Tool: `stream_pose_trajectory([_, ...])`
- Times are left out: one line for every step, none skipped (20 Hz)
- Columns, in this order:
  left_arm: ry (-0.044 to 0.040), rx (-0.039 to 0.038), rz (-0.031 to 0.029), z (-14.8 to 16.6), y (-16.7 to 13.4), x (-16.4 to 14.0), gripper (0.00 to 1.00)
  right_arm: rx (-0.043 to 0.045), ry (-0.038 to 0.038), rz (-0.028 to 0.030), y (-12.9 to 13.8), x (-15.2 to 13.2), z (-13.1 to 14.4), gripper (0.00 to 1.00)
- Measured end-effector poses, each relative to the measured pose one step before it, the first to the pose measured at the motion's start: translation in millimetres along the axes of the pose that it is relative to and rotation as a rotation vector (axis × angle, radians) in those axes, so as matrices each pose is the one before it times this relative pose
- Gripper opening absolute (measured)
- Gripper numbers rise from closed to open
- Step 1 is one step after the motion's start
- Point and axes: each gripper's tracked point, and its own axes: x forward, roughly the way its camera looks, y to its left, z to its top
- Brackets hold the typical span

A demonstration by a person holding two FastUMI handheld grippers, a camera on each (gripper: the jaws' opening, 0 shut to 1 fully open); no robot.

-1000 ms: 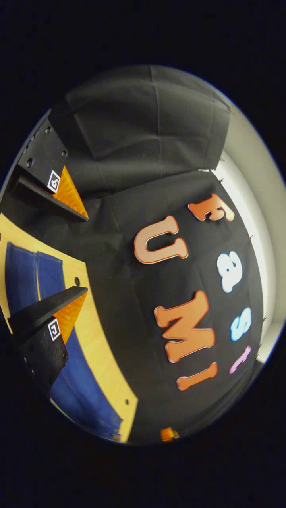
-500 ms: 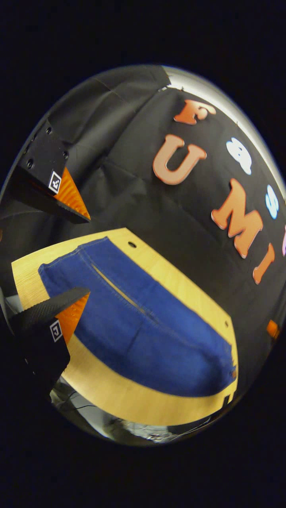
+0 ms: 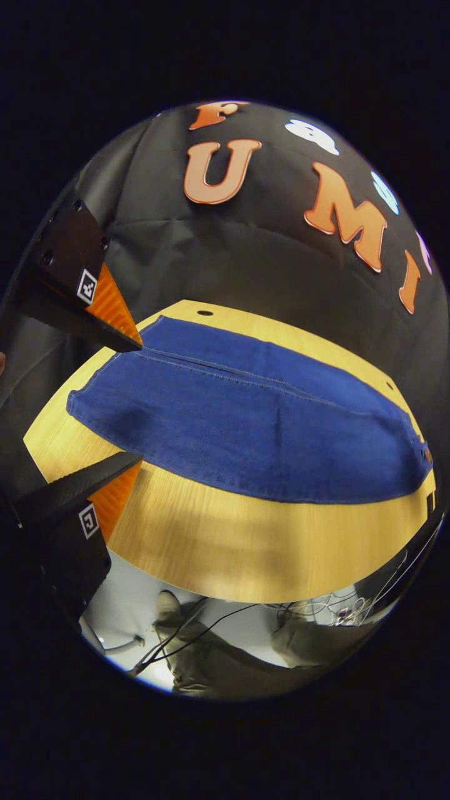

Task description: Grasp the waist and the cuffs of the jeans and fold them to make the two legs overlap; first hold the waist and fold one-third of the jeans toward the cuffs, then hold the cuffs and fold the remaining one-third in the same direction to finish folding.

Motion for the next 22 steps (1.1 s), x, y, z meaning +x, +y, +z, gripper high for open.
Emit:
stream_pose_trajectory([0.00655, 0.00429, -0.01216, -2.84, -3.70, 5.24, 0.99, 0.00199, 0.01173, -0.00403, -1.63, -1.01, -3.14, 0.98])
stream_pose_trajectory([0.01437, 0.00612, -0.02227, -5.01, -3.65, 5.76, 0.99, 0.00241, 0.01142, -0.00428, -0.60, 0.34, -4.02, 0.98])
stream_pose_trajectory([0.01786, 0.01206, -0.00946, -4.78, -1.85, 6.59, 0.99, 0.00254, 0.00824, -0.00402, -1.48, -0.77, -1.19, 0.98])
stream_pose_trajectory([0.00878, 0.01599, 0.00166, -1.04, -0.73, 2.16, 0.99, 0.00043, 0.00384, -0.00423, -1.60, -0.78, -0.48, 0.98])
stream_pose_trajectory([-0.00285, 0.01603, 0.00009, 0.91, -1.23, 3.69, 0.98, -0.00292, -0.00055, -0.00418, -0.68, -0.06, 0.48, 0.98])
stream_pose_trajectory([0.00182, 0.01188, -0.00663, -2.63, -4.93, 3.81, 0.98, -0.00430, -0.00096, -0.00497, -1.41, 0.02, -0.31, 0.98])
stream_pose_trajectory([0.00585, 0.01289, -0.00586, -0.94, -3.90, 4.49, 0.98, -0.00397, 0.00343, -0.00482, -1.58, 0.88, -0.09, 0.98])
stream_pose_trajectory([0.00927, 0.01519, -0.00885, -4.21, -3.12, 3.42, 0.98, -0.00104, 0.00495, -0.00565, -1.83, 0.32, -0.16, 0.98])
stream_pose_trajectory([0.01005, 0.02587, 0.01161, 0.32, 1.67, 0.62, 0.98, 0.00076, -0.00494, -0.00786, -1.80, 0.38, 2.47, 0.98])
stream_pose_trajectory([0.01588, 0.01459, -0.00123, -5.75, -0.76, 1.99, 0.97, 0.00231, -0.01546, -0.01044, -2.64, -0.25, 4.68, 0.98])
stream_pose_trajectory([0.00023, -0.00418, -0.00620, -0.58, -2.93, 1.89, 0.98, 0.00242, -0.01758, -0.00446, -1.06, 0.26, 5.28, 0.98])
stream_pose_trajectory([0.00041, -0.00377, -0.00077, -1.11, 1.25, 3.90, 0.97, 0.00336, -0.01024, 0.00217, 0.85, 1.91, 2.24, 0.98])
stream_pose_trajectory([0.00232, 0.00838, 0.00749, -0.05, 3.70, 3.55, 0.94, 0.00414, 0.00124, 0.00244, 1.47, 1.80, 1.15, 0.98])
stream_pose_trajectory([-0.00204, 0.01370, 0.00880, 0.43, 4.38, 0.21, 0.93, 0.00430, 0.00369, 0.00136, 0.82, 2.23, -0.12, 0.98])
stream_pose_trajectory([-0.00125, 0.01036, 0.01225, 2.23, 3.47, 2.96, 0.93, 0.00345, 0.00173, 0.00235, 1.98, 2.65, 1.44, 0.98])
stream_pose_trajectory([-0.00435, 0.00500, 0.01570, -0.42, 3.27, 3.13, 0.93, 0.00214, -0.00083, 0.00200, 1.57, 2.47, 1.26, 0.98])
stream_pose_trajectory([-0.00416, 0.00373, 0.01930, 1.76, 5.11, 5.86, 0.93, 0.00001, -0.00011, 0.00136, 2.31, 2.35, 1.41, 0.98])
stream_pose_trajectory([-0.00141, 0.00625, 0.02211, 1.04, 6.05, 5.87, 0.93, -0.00296, 0.00425, 0.00378, 2.70, 1.08, -2.73, 0.98])
stream_pose_trajectory([-0.00176, 0.00794, 0.01841, 1.63, 4.55, 6.86, 0.93, -0.00496, 0.00703, 0.00160, 2.61, 1.94, -0.76, 0.98])
stream_pose_trajectory([-0.00752, 0.00879, 0.01887, 1.40, 4.67, 6.13, 0.92, -0.00741, 0.00616, 0.00172, 1.37, 1.35, -3.42, 0.98])
stream_pose_trajectory([-0.00768, 0.00350, 0.00895, 1.68, 3.55, 10.55, 0.90, -0.00923, 0.00287, -0.00099, 0.80, 0.56, -0.92, 0.98])
stream_pose_trajectory([-0.00312, 0.00088, 0.00589, -0.37, 2.44, 8.65, 0.83, -0.01064, 0.00322, -0.00303, 0.49, 2.22, -1.14, 0.98])
